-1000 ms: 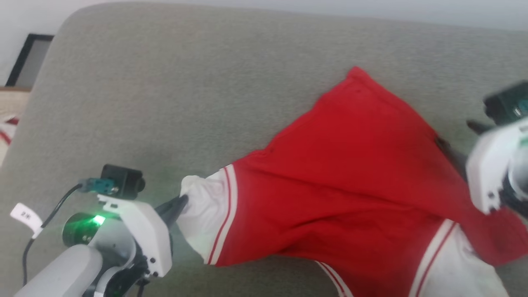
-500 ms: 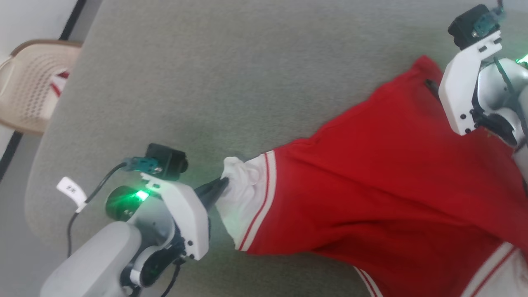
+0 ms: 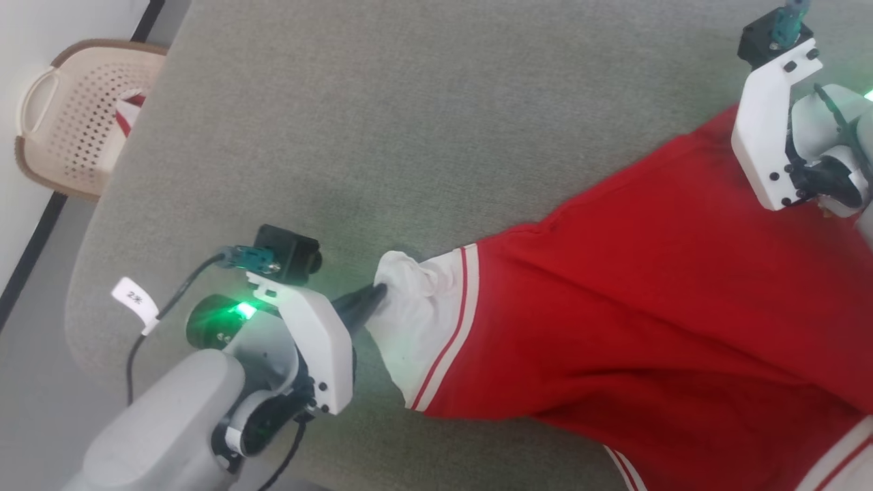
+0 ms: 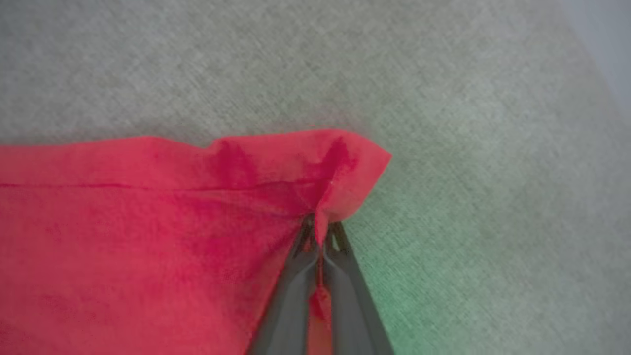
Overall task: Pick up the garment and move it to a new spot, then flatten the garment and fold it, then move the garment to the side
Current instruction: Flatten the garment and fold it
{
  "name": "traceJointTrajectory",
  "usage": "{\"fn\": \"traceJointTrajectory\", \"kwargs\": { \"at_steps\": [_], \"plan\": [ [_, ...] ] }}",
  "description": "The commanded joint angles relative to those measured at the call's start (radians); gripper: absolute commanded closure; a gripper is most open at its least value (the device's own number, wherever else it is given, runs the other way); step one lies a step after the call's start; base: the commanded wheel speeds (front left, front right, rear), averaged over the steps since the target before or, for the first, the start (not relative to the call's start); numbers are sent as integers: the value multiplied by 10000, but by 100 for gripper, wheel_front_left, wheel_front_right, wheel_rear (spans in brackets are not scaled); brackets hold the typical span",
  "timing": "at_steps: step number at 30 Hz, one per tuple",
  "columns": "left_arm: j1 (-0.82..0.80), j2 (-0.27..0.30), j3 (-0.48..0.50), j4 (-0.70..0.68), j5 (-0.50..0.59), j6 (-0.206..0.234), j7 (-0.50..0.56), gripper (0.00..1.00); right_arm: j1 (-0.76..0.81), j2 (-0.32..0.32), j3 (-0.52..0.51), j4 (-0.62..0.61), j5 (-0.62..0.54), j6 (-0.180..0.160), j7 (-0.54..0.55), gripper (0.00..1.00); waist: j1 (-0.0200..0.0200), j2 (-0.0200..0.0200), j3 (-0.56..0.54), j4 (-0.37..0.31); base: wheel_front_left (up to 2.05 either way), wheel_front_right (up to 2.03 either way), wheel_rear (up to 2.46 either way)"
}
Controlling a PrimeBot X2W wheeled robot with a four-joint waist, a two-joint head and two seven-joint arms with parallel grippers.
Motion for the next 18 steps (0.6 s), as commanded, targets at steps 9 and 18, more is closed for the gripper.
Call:
{"fn": "traceJointTrajectory", "kwargs": {
  "at_steps": [9, 18],
  "plan": [
    [-907, 932, 624, -224, 17, 297, 538, 100, -184, 46, -248, 414, 389, -25, -1352, 100, 0, 0, -908, -878, 0, 0, 0],
    [-2486, 2180, 1146, -514, 441, 637, 1770, 100, -205, -289, -556, -313, 597, -25, -2101, 100, 0, 0, -1952, -1692, 0, 0, 0]
  ]
}}
